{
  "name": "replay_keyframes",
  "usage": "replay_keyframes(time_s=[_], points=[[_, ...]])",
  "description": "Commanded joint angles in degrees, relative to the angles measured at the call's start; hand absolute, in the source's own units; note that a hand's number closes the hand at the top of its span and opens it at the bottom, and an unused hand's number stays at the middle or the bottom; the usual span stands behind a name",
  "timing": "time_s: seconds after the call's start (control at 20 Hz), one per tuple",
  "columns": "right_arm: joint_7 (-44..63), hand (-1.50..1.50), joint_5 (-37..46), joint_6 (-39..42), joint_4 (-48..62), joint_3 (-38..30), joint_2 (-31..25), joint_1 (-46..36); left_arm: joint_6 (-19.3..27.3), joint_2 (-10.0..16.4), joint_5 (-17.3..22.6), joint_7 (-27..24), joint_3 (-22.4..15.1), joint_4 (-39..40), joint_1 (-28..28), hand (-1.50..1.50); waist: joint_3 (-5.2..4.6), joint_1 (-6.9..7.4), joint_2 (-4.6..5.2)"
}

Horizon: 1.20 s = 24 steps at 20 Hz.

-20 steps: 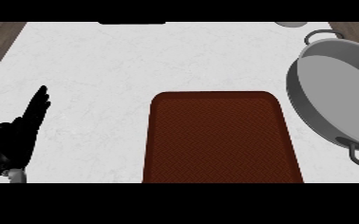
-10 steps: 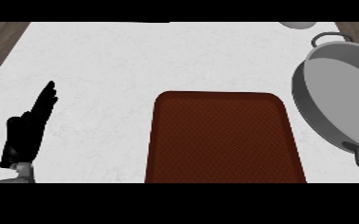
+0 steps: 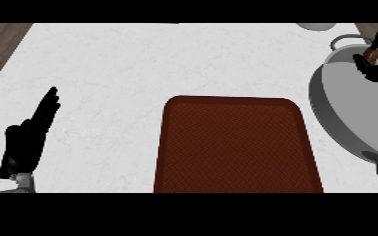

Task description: Pick the cupcake from the tray and place it in the pot

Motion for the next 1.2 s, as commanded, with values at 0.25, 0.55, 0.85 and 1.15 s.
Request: replay_keyframes(time_s=[0.25,0.55,0.85,1.15], points=[[-3.3,-1.5,1.3,3.4,23.7,0.2,7.0,-13.4,-1.1,0.5,0.8,-0.7,1.5,-0.5,0.5,0.0,0.02,0.29,-0.01],[-13.6,-1.5,1.4,3.6,34.4,-2.4,6.7,-16.8,0.7,-1.5,-1.4,0.4,0.5,2.3,-2.8,0.0,0.03,-0.62,0.0],[-16.1,-1.5,-11.2,7.8,33.1,-12.7,10.0,-18.9,-0.5,-0.1,-0.3,0.2,2.1,3.6,-2.5,0.0,0.05,-1.62,-0.16],[-11.9,-1.5,-18.5,19.5,35.8,-18.7,3.6,-18.9,1.0,-2.5,-2.0,-0.5,0.3,1.5,0.2,0.0,-0.01,-1.81,-0.45]])
